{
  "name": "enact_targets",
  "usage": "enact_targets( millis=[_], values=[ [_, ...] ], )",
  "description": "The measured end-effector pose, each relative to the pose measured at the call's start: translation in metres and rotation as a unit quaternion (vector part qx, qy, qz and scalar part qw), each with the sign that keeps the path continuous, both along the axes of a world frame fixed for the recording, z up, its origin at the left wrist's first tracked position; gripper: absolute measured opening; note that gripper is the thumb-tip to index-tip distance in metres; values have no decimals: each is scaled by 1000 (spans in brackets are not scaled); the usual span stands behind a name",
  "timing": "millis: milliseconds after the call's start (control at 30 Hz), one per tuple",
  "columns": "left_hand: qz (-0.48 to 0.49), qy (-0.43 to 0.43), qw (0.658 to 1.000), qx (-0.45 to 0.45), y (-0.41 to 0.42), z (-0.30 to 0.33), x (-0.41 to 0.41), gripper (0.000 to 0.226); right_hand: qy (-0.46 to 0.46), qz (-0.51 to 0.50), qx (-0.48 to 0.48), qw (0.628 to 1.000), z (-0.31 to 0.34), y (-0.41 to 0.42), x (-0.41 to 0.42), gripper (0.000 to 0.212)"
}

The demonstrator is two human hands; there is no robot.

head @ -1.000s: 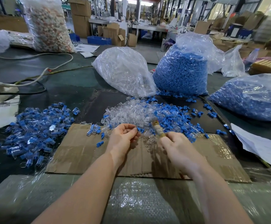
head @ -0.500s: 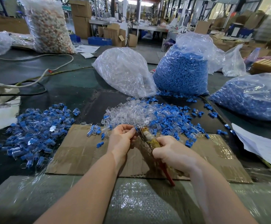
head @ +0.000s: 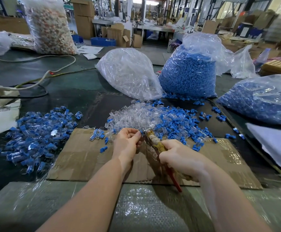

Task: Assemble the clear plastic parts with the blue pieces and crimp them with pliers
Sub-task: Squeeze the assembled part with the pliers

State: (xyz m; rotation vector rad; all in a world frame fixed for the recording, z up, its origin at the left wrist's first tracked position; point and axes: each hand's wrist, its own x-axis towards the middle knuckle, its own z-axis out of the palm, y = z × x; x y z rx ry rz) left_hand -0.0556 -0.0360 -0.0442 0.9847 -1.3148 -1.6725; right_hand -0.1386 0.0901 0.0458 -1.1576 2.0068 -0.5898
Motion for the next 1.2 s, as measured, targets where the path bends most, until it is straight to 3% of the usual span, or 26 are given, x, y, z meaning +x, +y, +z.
enact_targets(
  millis=[100, 200, 367, 633, 800, 900, 1033, 1200],
  values=[
    [-13, 1, 1000, -3, 0, 0, 2, 5, -13, -12, -5, 1000, 0, 0, -2, 8],
    [-9, 8, 1000, 7, 0, 1, 2, 6, -19, -19, -8, 1000, -3, 0, -4, 20],
    [-11, -5, 1000, -4, 1, 3, 2, 6, -29, -19, -8, 999, -3, -1, -3, 10],
    [-17, 11, 1000, 17, 4, 7, 3, 5, -31, -21, -1, 999, -2, -1, -3, 25],
    [-19, -11, 1000, 5, 3, 5, 2, 7, 11, -7, 1, 1000, 1, 1, -1, 1],
    [-17, 1, 1000, 20, 3, 6, 2, 5, 18, -2, -4, 1000, 2, 2, -1, 10],
    [-16, -18, 1000, 8, 1, 4, 2, 7, 32, 8, 2, 999, 2, 2, -1, 3],
    [-18, -17, 1000, 7, 1, 4, 2, 8, 40, 19, 0, 999, 0, 1, -1, 11]
  ],
)
